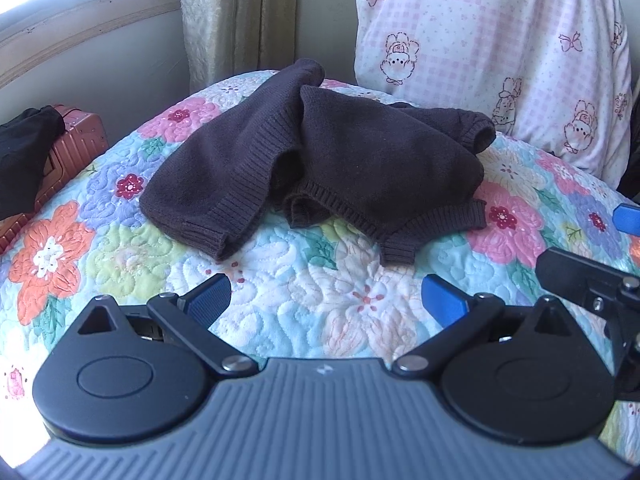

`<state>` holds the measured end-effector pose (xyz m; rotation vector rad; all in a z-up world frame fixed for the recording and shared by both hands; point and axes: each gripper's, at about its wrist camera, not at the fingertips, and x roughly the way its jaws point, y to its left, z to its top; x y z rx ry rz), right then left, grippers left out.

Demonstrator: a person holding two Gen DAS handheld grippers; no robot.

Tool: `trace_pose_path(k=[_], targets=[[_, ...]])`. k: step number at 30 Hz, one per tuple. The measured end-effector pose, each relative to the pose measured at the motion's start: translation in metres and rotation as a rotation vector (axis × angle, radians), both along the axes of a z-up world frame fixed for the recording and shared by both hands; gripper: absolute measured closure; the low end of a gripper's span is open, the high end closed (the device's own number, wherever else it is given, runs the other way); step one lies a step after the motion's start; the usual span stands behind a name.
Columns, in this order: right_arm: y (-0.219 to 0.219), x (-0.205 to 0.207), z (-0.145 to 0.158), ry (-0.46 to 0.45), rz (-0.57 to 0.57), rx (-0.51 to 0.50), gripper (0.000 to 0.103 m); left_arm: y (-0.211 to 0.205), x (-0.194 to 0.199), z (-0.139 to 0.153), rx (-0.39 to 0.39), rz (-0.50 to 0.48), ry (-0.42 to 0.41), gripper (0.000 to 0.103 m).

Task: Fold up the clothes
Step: 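Move both grippers toward the crumpled dark brown sweater on the quilt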

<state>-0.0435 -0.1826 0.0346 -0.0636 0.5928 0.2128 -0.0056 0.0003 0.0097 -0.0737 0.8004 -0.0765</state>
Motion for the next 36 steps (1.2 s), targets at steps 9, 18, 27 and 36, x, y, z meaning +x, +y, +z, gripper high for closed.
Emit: trace_pose_path(k=[9, 18, 27, 36], targets=[[-0.002, 0.000, -0.004, 0.008, -0.001, -0.008, 0.000, 0.001, 0.002, -0.004, -0.046, -0.011, 0.042, 0.000], [-0.009, 0.008, -0.010, 0.023, -0.016, 0.017, 0.000, 0.004, 0.006, -0.008, -0.029, 0.010, 0.059, 0.000], [-0.017, 0.009, -0.010, 0.028, -0.027, 0.021, 0.000, 0.004, 0.007, -0.008, -0.017, 0.017, 0.064, 0.000], [-0.017, 0.006, -0.010, 0.029, -0.023, 0.014, 0.000, 0.002, 0.006, -0.007, -0.016, 0.016, 0.069, 0.000]])
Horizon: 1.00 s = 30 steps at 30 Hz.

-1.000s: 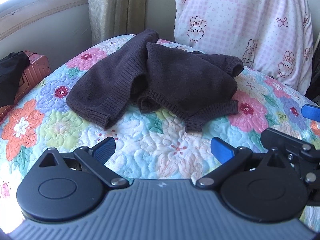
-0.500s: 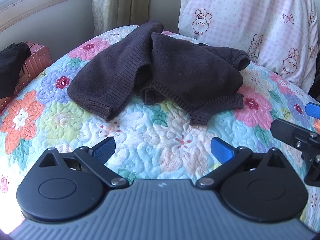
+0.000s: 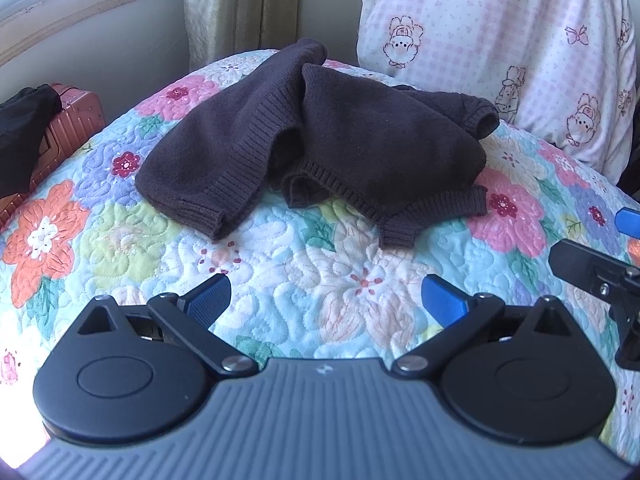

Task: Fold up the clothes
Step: 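Move both grippers toward the crumpled dark brown sweater on the quilt, then grasp the sweater hem with the right gripper while the left gripper grasps another hem edge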

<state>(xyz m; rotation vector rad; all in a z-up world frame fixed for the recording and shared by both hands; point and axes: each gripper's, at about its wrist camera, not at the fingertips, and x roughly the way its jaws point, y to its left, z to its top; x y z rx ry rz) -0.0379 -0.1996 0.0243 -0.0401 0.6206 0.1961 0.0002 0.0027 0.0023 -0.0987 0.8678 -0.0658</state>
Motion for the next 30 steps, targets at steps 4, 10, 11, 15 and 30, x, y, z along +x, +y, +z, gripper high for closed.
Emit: trace_pose_path(k=[4, 10, 11, 15, 30], targets=[[-0.001, 0.000, -0.002, 0.001, 0.004, -0.008, 0.000, 0.000, 0.001, -0.002, -0.006, 0.000, 0.003, 0.000], [-0.005, 0.016, -0.040, 0.066, 0.037, -0.004, 0.000, 0.000, 0.005, -0.012, 0.099, 0.033, -0.134, 0.000], [-0.007, 0.020, -0.052, 0.093, 0.029, 0.002, 0.000, 0.001, 0.007, -0.016, 0.120, 0.037, -0.147, 0.000], [-0.020, 0.035, -0.080, 0.137, 0.005, 0.092, 0.001, 0.022, 0.017, -0.032, 0.043, 0.057, -0.161, 0.000], [-0.032, 0.162, -0.079, 0.183, 0.073, 0.088, 0.001, 0.066, 0.135, -0.057, 0.051, 0.036, -0.209, 0.009]])
